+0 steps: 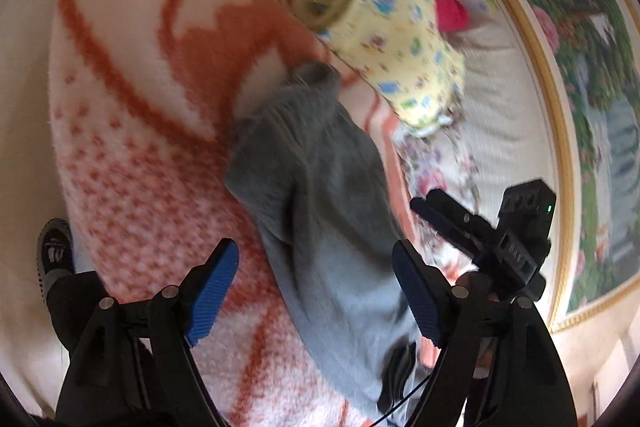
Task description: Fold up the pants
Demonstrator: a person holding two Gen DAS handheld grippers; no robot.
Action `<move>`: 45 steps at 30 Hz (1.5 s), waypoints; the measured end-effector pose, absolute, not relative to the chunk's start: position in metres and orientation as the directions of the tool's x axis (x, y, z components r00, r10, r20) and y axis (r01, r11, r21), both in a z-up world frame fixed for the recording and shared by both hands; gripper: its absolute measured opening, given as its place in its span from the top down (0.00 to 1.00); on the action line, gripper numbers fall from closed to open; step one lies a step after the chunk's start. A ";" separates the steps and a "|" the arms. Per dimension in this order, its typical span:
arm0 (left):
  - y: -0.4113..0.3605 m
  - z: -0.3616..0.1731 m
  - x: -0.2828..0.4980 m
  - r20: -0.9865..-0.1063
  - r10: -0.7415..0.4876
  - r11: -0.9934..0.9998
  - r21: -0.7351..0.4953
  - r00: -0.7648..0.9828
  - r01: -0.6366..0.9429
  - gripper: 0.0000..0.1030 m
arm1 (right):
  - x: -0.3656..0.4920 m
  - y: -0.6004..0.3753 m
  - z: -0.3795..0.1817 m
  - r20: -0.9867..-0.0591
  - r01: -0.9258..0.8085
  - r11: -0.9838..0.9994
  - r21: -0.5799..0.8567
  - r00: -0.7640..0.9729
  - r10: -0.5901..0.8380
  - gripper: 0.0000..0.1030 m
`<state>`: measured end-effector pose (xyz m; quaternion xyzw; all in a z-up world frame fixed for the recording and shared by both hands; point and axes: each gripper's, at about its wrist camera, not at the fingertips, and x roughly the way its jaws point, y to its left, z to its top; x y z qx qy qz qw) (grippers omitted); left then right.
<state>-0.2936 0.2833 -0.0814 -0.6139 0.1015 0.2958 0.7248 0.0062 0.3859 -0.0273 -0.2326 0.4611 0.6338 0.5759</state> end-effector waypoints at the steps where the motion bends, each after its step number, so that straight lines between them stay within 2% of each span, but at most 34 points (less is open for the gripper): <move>1: 0.284 -0.083 -0.294 -0.523 0.313 0.051 -0.824 0.793 -0.564 0.22 | 0.007 0.396 -0.029 -0.832 -0.946 0.076 0.315 -0.236 0.503 0.24; 7: 0.290 -0.094 -0.290 -0.563 0.353 -0.060 -0.811 0.748 -0.582 0.22 | -0.001 0.457 -0.041 -0.882 -0.963 -0.042 0.268 -0.262 0.392 0.24; 19: 0.313 -0.100 -0.280 -0.577 0.400 -0.082 -0.796 0.712 -0.600 0.21 | -0.046 0.532 -0.088 -0.939 -0.939 -0.253 0.232 -0.284 0.194 0.25; 22: 0.317 -0.100 -0.274 -0.583 0.413 -0.061 -0.784 0.700 -0.617 0.21 | -0.054 0.530 -0.097 -0.945 -0.935 -0.287 0.207 -0.267 0.188 0.30; 24: 0.318 -0.100 -0.272 -0.581 0.424 -0.053 -0.782 0.695 -0.621 0.21 | -0.056 0.525 -0.095 -0.938 -0.930 -0.299 0.212 -0.279 0.204 0.41; 26: 0.319 -0.098 -0.268 -0.587 0.432 -0.043 -0.772 0.685 -0.634 0.21 | -0.056 0.521 -0.093 -0.935 -0.930 -0.299 0.213 -0.284 0.214 0.59; 27: 0.319 -0.097 -0.266 -0.589 0.436 -0.035 -0.766 0.680 -0.642 0.21 | -0.056 0.519 -0.092 -0.931 -0.927 -0.301 0.224 -0.295 0.216 0.64; 28: 0.320 -0.095 -0.264 -0.588 0.440 -0.027 -0.764 0.679 -0.645 0.23 | -0.057 0.518 -0.090 -0.927 -0.924 -0.304 0.232 -0.304 0.219 0.72; 29: 0.320 -0.095 -0.263 -0.584 0.444 -0.015 -0.763 0.680 -0.646 0.28 | -0.057 0.516 -0.088 -0.925 -0.925 -0.304 0.227 -0.302 0.229 0.75; 31: 0.323 -0.095 -0.261 -0.572 0.433 0.011 -0.769 0.697 -0.639 0.66 | -0.056 0.513 -0.084 -0.919 -0.928 -0.294 0.229 -0.305 0.249 0.78; 32: 0.326 -0.097 -0.259 -0.571 0.408 0.022 -0.774 0.712 -0.633 0.70 | -0.055 0.511 -0.082 -0.914 -0.930 -0.285 0.234 -0.310 0.261 0.81; 38: 0.322 -0.082 -0.255 -0.521 0.402 0.090 -0.796 0.753 -0.599 0.77 | -0.041 0.488 -0.058 -0.876 -0.931 -0.238 0.277 -0.347 0.336 0.91; 45: 0.295 -0.035 -0.229 -0.431 0.381 0.229 -0.813 0.818 -0.536 0.78 | -0.013 0.431 -0.009 -0.816 -0.934 -0.169 0.315 -0.357 0.455 0.92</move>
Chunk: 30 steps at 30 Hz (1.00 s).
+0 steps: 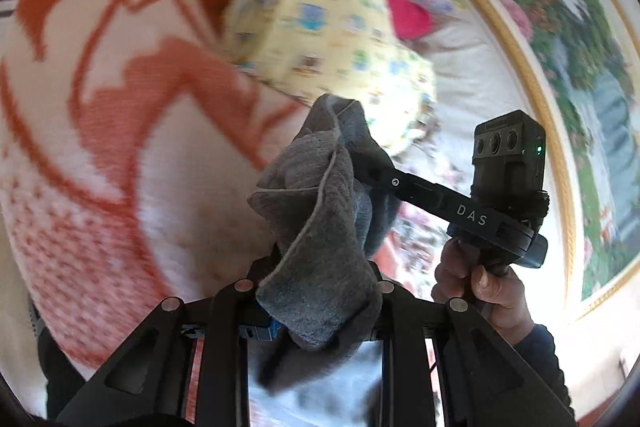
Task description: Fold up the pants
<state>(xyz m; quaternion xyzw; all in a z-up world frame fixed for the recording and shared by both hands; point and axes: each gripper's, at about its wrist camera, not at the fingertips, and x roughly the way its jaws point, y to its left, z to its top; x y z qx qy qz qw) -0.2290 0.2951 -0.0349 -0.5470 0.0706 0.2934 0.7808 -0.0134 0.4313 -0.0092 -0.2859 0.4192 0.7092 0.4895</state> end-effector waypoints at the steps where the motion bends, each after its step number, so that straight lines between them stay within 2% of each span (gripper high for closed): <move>1: 0.290 -0.029 -0.223 -0.420 0.369 0.249 -0.814 0.829 -0.524 0.78 | -0.007 0.420 -0.002 -0.805 -0.934 -0.155 0.321 -0.355 0.474 0.92; 6: 0.261 -0.007 -0.194 -0.386 0.302 0.334 -0.814 0.872 -0.475 0.78 | 0.025 0.352 0.032 -0.761 -0.940 -0.059 0.337 -0.308 0.571 0.92; 12: 0.215 0.006 -0.143 -0.385 0.176 0.415 -0.806 0.906 -0.423 0.79 | 0.059 0.275 0.049 -0.743 -0.937 0.074 0.340 -0.220 0.632 0.93; 30: 0.097 0.021 -0.028 -0.444 -0.074 0.579 -0.748 0.893 -0.324 0.79 | 0.118 0.091 0.047 -0.646 -0.840 0.313 0.443 -0.057 0.762 0.93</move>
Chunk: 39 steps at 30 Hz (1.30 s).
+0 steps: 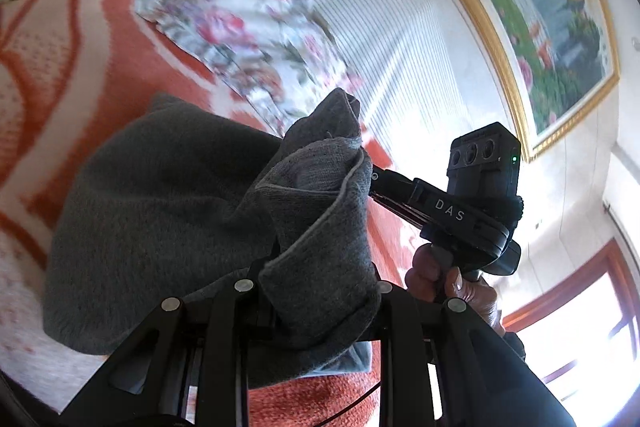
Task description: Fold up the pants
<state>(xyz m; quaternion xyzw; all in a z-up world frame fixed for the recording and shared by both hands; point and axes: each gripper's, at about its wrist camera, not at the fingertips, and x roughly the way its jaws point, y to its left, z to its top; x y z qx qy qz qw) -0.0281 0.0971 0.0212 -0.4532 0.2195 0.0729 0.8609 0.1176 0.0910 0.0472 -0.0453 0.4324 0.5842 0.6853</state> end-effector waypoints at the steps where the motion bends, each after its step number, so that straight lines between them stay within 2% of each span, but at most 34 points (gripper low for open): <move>1: 0.092 0.020 -0.021 -0.449 -0.087 0.582 -0.747 0.889 -0.320 0.79 | 0.121 0.082 0.046 -0.644 -0.833 0.327 0.447 -0.046 0.764 0.93; 14: 0.026 0.012 0.047 -0.513 -0.186 0.672 -0.689 0.838 -0.273 0.79 | 0.153 -0.018 0.019 -0.589 -0.734 0.417 0.536 0.029 0.808 0.93; 19: 0.010 0.008 0.056 -0.537 -0.195 0.704 -0.660 0.821 -0.264 0.79 | 0.156 -0.042 0.010 -0.564 -0.715 0.418 0.560 0.040 0.825 0.93; 29: -0.005 -0.013 0.071 -0.599 -0.171 0.759 -0.587 0.783 -0.283 0.76 | 0.163 -0.062 -0.021 -0.569 -0.659 0.462 0.593 0.062 0.820 0.91; 32: -0.010 -0.012 0.072 -0.594 -0.187 0.763 -0.589 0.782 -0.265 0.66 | 0.165 -0.074 -0.021 -0.578 -0.634 0.502 0.588 0.104 0.809 0.88; 34: -0.014 -0.011 0.072 -0.589 -0.202 0.764 -0.595 0.783 -0.251 0.53 | 0.164 -0.084 -0.020 -0.580 -0.617 0.524 0.587 0.131 0.804 0.85; 39: -0.028 -0.014 0.072 -0.586 -0.259 0.759 -0.615 0.768 -0.213 0.44 | 0.156 -0.111 -0.015 -0.564 -0.578 0.555 0.598 0.189 0.804 0.85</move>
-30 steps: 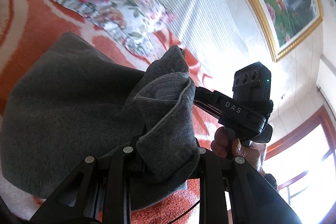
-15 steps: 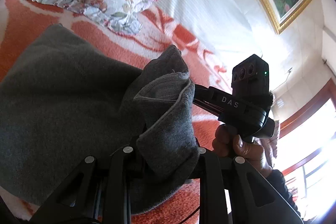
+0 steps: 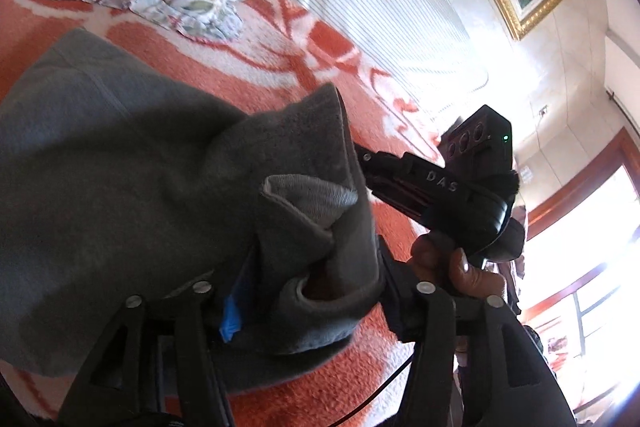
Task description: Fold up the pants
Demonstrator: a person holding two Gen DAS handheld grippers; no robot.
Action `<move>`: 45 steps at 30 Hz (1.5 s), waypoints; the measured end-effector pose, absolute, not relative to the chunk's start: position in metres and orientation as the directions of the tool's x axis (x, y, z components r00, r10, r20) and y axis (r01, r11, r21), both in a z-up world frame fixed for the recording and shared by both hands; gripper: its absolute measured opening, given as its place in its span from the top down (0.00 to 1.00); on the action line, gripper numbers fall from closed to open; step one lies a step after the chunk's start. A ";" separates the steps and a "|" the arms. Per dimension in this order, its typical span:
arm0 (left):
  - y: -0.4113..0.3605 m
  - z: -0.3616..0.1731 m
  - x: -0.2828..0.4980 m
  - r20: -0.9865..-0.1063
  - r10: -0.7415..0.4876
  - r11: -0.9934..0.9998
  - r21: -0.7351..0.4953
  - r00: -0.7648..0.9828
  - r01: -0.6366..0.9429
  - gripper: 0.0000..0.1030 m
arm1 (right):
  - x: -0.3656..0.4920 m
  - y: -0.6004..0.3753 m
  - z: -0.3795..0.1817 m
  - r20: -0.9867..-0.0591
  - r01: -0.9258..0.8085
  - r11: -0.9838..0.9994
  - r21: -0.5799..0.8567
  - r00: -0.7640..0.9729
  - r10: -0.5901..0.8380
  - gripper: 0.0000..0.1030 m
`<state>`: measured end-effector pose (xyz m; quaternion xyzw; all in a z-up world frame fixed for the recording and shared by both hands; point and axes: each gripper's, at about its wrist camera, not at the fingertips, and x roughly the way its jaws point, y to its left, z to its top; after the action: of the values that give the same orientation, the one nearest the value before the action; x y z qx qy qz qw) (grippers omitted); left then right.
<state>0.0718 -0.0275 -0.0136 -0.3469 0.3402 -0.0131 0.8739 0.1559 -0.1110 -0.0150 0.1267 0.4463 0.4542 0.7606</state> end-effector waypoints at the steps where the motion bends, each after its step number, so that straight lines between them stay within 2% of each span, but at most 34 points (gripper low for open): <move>1: -0.030 -0.014 0.071 -0.584 -0.269 0.761 -0.616 0.766 -0.203 0.43 | 0.153 -0.116 -0.013 -0.562 -0.571 0.562 0.599 0.200 0.803 0.84; 3: -0.036 -0.013 0.068 -0.576 -0.310 0.759 -0.628 0.756 -0.168 0.43 | 0.147 -0.128 -0.010 -0.557 -0.555 0.574 0.603 0.222 0.800 0.83; 5: -0.038 -0.009 0.063 -0.567 -0.341 0.758 -0.638 0.750 -0.137 0.42 | 0.140 -0.137 -0.008 -0.564 -0.538 0.597 0.595 0.250 0.787 0.75; 8: -0.033 0.002 0.055 -0.548 -0.357 0.761 -0.640 0.756 -0.105 0.42 | 0.127 -0.154 -0.005 -0.555 -0.514 0.617 0.596 0.292 0.779 0.69; 13: -0.005 0.017 0.049 -0.541 -0.353 0.769 -0.632 0.763 -0.092 0.41 | 0.103 -0.172 0.003 -0.537 -0.493 0.637 0.593 0.348 0.769 0.68; 20: 0.033 0.032 0.081 -0.617 -0.328 0.840 -0.538 0.716 -0.079 0.41 | 0.053 -0.165 0.011 -0.514 -0.528 0.613 0.587 0.342 0.787 0.68; 25: 0.026 0.025 0.114 -0.684 -0.390 0.864 -0.503 0.617 -0.012 0.41 | 0.022 -0.140 0.005 -0.530 -0.566 0.606 0.559 0.318 0.786 0.68; 31: 0.006 0.011 0.142 -0.732 -0.418 0.879 -0.475 0.538 0.038 0.41 | 0.011 -0.111 -0.015 -0.615 -0.566 0.666 0.487 0.319 0.721 0.68; 39: -0.010 -0.020 0.188 -0.785 -0.413 0.889 -0.457 0.461 0.020 0.41 | 0.015 -0.105 -0.025 -0.595 -0.550 0.665 0.505 0.337 0.730 0.68; 43: -0.014 -0.020 0.196 -0.796 -0.412 0.896 -0.441 0.444 0.041 0.35 | 0.014 -0.105 -0.019 -0.580 -0.567 0.660 0.492 0.352 0.735 0.49; 45: -0.012 -0.016 0.200 -0.803 -0.413 0.899 -0.435 0.430 0.051 0.35 | 0.013 -0.101 -0.020 -0.596 -0.576 0.671 0.467 0.356 0.720 0.48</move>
<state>0.2002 -0.0125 -0.0160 -0.1757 0.5152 -0.1403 0.8270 0.0131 -0.1008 -0.0200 0.0884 0.4066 0.3960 0.8186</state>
